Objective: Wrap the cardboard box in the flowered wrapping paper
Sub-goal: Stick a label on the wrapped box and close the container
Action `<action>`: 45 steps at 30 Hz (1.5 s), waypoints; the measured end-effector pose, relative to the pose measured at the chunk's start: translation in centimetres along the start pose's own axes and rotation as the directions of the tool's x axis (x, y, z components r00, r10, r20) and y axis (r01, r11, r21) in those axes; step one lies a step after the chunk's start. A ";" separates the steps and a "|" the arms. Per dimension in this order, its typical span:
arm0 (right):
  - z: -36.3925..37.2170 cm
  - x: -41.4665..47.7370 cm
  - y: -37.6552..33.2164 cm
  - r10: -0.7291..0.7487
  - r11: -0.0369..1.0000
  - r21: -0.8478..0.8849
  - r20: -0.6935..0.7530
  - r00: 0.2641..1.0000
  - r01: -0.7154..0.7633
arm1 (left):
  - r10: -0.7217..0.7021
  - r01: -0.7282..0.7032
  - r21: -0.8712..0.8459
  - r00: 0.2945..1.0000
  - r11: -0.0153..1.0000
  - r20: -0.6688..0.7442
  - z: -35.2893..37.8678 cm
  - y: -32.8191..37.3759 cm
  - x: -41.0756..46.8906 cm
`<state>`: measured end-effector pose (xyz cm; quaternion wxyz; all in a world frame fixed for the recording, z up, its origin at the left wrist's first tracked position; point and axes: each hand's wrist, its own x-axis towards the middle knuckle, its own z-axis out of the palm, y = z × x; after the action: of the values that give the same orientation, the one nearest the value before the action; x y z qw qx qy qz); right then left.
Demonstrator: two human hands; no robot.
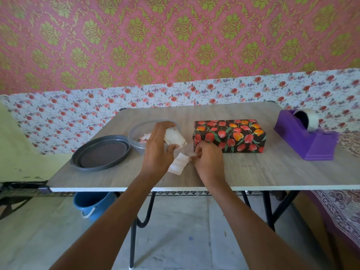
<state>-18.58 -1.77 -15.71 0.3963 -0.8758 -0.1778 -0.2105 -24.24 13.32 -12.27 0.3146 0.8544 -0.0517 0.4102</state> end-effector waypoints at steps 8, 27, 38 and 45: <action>-2.0 0.0 -0.3 -0.279 0.823 0.487 -0.103 0.955 0.293 | -0.072 0.071 0.012 0.987 0.997 0.143 0.8 -0.3 0.9; -3.6 1.3 -0.5 0.230 0.598 0.802 -0.184 0.956 0.011 | -0.457 0.483 -0.349 0.875 0.803 0.159 2.6 3.4 2.5; -8.3 8.1 0.8 0.241 0.803 0.586 -0.150 0.959 -0.110 | -0.553 0.555 -0.270 0.828 0.787 0.091 4.9 5.0 8.8; -8.1 13.3 2.5 0.069 0.973 0.225 -0.041 0.997 -0.058 | -0.567 0.588 -0.114 0.805 0.801 0.174 7.5 3.1 12.4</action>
<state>-7.90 -7.64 -5.62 0.5028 -0.8256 -0.1626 -0.1976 -12.11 8.60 -5.17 0.4891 0.8259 0.1576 0.2321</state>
